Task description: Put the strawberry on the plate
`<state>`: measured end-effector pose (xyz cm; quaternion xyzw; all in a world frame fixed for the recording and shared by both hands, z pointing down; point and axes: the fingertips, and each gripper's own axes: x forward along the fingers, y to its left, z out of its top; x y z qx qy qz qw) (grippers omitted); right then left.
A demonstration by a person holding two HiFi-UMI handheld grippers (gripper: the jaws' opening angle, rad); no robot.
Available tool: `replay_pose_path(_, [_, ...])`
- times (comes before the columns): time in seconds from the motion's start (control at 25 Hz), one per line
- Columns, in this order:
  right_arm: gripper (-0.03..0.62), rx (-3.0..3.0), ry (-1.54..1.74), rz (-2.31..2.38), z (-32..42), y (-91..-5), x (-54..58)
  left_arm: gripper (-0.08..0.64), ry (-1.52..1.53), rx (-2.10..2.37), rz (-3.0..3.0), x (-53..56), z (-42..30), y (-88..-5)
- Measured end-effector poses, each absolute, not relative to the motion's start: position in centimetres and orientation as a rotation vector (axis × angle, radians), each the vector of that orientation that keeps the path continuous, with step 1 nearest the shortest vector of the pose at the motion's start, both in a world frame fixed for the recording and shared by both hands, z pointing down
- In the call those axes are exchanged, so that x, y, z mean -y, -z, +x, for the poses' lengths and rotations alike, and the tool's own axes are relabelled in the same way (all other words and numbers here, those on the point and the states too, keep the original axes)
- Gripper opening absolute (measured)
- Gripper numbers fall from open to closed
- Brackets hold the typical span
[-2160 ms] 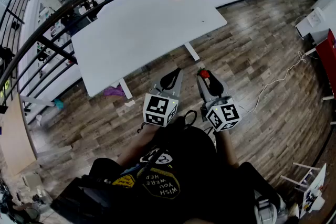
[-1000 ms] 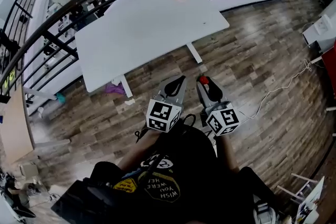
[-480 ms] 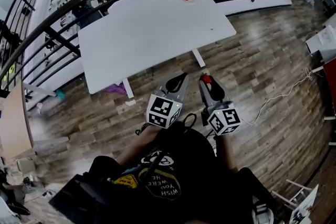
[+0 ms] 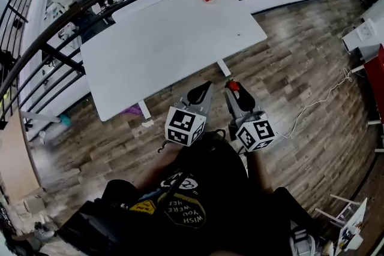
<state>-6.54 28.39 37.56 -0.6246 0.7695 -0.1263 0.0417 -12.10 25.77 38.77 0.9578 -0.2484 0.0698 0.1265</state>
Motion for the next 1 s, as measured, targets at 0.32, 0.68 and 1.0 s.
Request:
replay_pose_path(0.32, [0.140,-2.335,0.468,-1.916,-6.0,-39.2,-27.1,-0.002,-0.223,0.621,2.784,-25.1,-10.3,-40.1])
replay_pose_path(0.68, [0.141,-2.362,0.454,-1.883,-2.2,-38.6,-22.7,-0.002,-0.202,0.620,2.844,-21.6,-5.9,-38.9])
replay_pose_path(1.0, [0.140,-2.382,0.418,-1.842,2.5,-38.1,-19.2,0.000,-0.195,0.693,2.846,-18.0,-1.6,-38.6])
